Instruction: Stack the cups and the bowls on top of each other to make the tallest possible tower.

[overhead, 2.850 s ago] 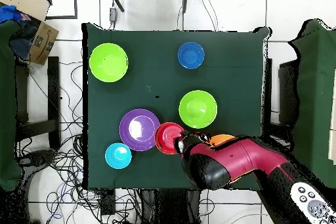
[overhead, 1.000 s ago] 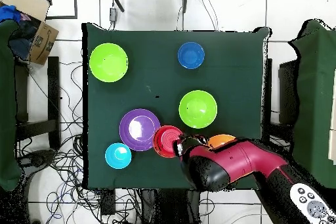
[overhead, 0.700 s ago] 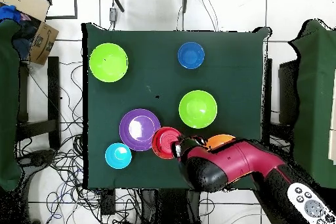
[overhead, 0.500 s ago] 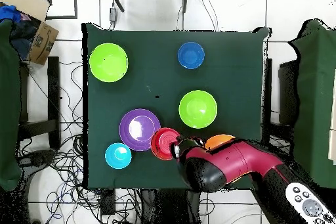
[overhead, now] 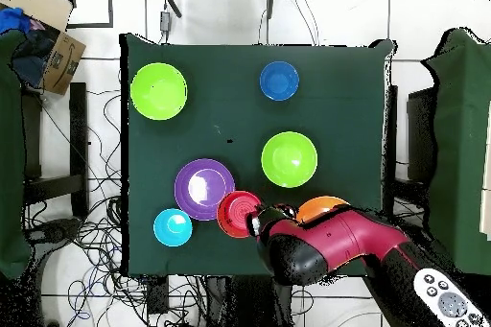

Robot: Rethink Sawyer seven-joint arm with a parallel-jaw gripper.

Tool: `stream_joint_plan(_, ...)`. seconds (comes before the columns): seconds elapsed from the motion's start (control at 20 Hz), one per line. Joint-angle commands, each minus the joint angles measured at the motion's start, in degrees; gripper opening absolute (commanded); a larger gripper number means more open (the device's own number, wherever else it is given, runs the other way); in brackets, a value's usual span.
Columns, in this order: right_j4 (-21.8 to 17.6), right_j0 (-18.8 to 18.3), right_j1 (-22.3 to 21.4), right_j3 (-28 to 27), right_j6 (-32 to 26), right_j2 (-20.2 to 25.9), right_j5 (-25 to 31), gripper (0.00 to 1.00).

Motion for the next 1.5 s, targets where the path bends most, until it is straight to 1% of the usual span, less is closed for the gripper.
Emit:
stream_joint_plan(0.05, -4.54, 1.69, 2.96, 3.1, -2.29, -1.39, -2.5, 0.0)
stream_joint_plan(0.35, -5.22, 1.67, 3.16, 2.51, -2.84, -1.14, -2.92, 0.0)
stream_joint_plan(0.8, -4.58, 2.0, 3.43, 1.65, -2.71, -0.79, -3.45, 0.0)
stream_joint_plan(1.0, -4.7, 2.31, 4.13, 0.92, -2.71, -0.81, -3.69, 0.0)
stream_joint_plan(1.5, -4.95, 2.98, 4.12, -0.5, -3.24, -0.26, -3.8, 0.0)
